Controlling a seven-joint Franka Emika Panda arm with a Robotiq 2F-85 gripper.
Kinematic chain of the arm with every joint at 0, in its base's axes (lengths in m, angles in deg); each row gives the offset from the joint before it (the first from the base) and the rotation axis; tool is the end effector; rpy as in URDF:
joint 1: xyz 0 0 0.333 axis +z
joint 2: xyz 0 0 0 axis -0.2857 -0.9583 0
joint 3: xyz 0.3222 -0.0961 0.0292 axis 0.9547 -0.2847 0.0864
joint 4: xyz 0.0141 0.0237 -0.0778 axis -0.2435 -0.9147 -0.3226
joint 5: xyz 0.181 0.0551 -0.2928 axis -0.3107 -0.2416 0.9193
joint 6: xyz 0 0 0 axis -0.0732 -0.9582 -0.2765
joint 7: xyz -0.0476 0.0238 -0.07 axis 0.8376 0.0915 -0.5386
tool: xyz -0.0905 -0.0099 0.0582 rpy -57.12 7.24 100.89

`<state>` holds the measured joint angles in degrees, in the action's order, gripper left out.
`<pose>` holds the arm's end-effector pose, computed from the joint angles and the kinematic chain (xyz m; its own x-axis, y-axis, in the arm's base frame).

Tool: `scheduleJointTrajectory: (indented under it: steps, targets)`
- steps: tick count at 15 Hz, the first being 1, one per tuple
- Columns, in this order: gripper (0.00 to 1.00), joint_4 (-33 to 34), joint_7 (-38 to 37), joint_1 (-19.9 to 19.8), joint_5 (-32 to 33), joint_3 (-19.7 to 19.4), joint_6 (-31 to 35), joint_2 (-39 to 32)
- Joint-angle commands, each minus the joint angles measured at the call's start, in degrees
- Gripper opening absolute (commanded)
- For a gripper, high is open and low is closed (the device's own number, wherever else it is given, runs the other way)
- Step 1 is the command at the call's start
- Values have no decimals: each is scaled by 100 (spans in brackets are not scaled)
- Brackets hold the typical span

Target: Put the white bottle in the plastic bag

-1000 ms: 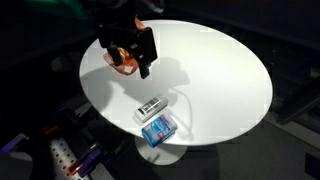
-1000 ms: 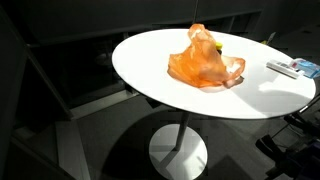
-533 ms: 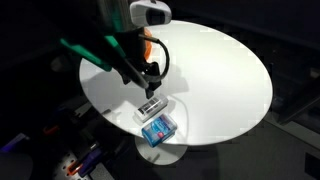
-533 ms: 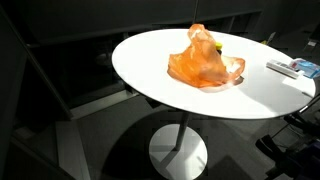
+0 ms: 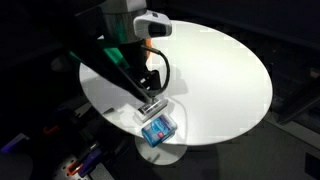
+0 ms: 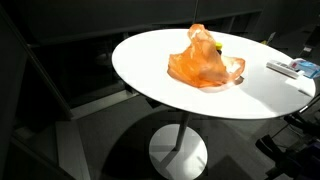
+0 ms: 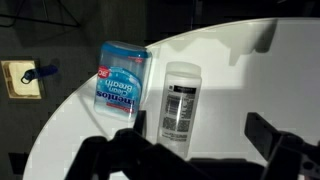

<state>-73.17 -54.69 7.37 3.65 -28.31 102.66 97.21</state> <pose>0.3487 -0.1165 0.3516 0.9992 0.0021 -0.0398 0.0064 -0.9939 0.1099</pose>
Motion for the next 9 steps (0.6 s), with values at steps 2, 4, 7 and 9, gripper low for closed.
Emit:
scheduleJointTrajectory:
  steps: [2, 4, 7, 9]
  targets:
    - [100, -27, 156, 6, -261, -76, 698, -413]
    - [100, -37, 255, 40, -455, -71, 979, -595]
    - [100, -3, 340, 45, -633, -44, 1218, -863]
    - [100, 12, 309, 11, -587, -44, 1369, -1028]
